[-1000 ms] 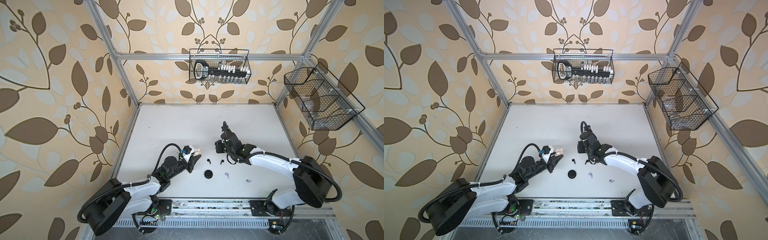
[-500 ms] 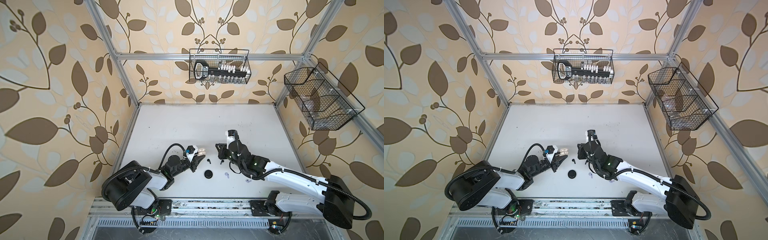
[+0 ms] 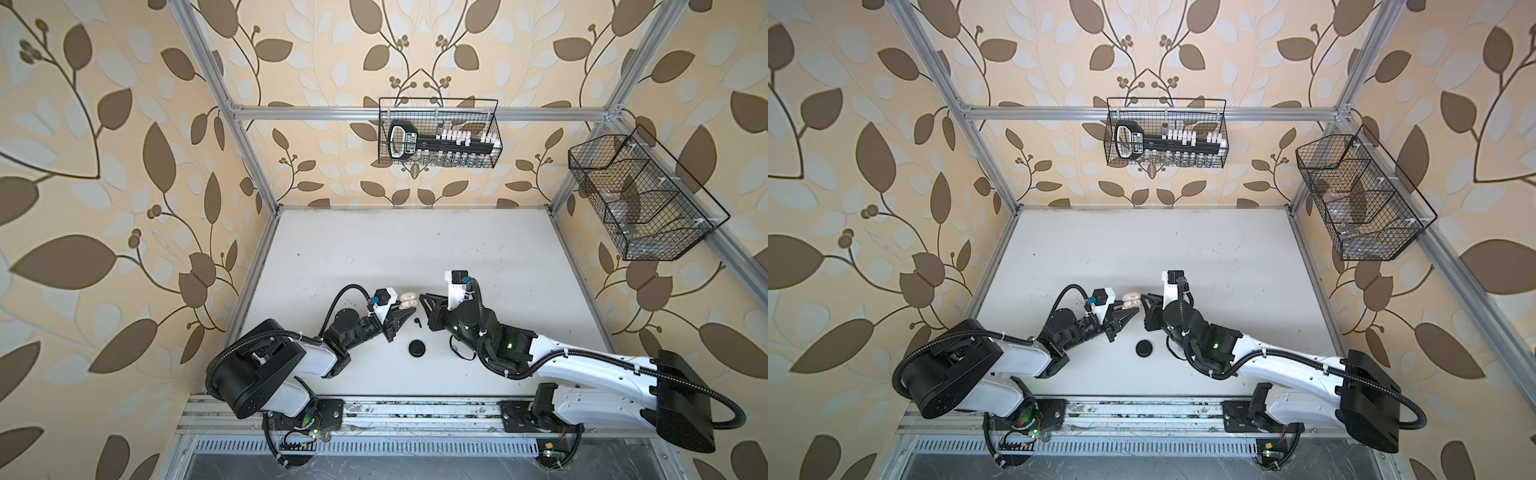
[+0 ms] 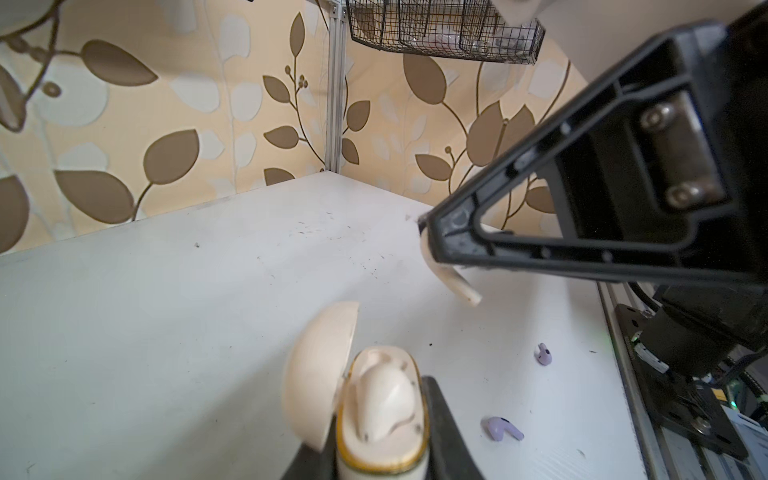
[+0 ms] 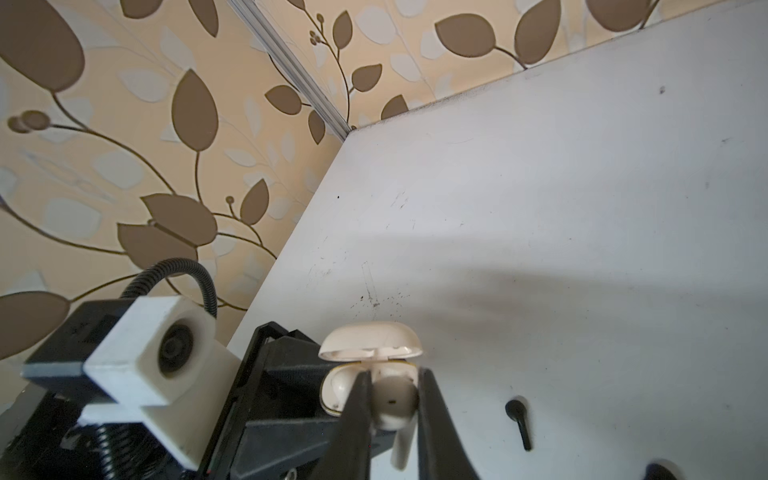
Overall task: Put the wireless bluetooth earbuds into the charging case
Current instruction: 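Carry the cream earbud with the right gripper to the case in the left gripper, then lower the cream earbud stem-first into the empty slot of the case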
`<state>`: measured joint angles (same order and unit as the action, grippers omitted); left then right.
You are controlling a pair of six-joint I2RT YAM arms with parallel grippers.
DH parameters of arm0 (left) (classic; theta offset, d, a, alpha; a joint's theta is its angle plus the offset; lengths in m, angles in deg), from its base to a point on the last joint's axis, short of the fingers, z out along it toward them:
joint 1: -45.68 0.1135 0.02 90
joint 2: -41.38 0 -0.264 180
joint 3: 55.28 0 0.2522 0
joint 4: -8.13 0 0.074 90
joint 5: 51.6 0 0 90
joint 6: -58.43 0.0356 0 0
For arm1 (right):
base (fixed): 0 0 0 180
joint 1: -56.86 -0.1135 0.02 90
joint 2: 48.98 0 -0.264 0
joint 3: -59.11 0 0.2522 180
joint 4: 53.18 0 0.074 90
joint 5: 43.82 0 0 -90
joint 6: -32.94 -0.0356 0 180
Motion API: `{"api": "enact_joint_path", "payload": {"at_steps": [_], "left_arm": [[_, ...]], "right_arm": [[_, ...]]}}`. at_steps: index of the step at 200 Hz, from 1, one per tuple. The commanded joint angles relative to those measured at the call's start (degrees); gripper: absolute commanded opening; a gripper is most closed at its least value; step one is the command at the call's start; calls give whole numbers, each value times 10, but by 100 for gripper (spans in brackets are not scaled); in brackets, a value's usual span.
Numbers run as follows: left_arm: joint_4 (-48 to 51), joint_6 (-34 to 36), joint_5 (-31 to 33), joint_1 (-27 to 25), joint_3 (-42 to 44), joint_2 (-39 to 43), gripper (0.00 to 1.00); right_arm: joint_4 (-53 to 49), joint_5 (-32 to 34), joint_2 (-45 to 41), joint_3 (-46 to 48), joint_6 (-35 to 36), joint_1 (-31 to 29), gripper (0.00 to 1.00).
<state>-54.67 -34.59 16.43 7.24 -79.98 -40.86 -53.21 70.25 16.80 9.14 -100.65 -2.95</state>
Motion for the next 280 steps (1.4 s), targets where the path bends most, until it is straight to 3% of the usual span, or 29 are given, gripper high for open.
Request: {"api": "enact_joint_path", "payload": {"at_steps": [1,110,196,280], "left_arm": [[-50,-14,-36,-2,-18,5,0],[-51,-114,-41,-3,-36,26,0],[-49,-142,-44,-3,-34,50,0],[-48,-150,-53,-3,-36,63,0]], "right_arm": [[48,42,-5,9,20,-10,16],[142,82,22,32,78,-36,17],[176,118,39,43,119,-43,17],[204,110,56,41,141,-43,16]]}}
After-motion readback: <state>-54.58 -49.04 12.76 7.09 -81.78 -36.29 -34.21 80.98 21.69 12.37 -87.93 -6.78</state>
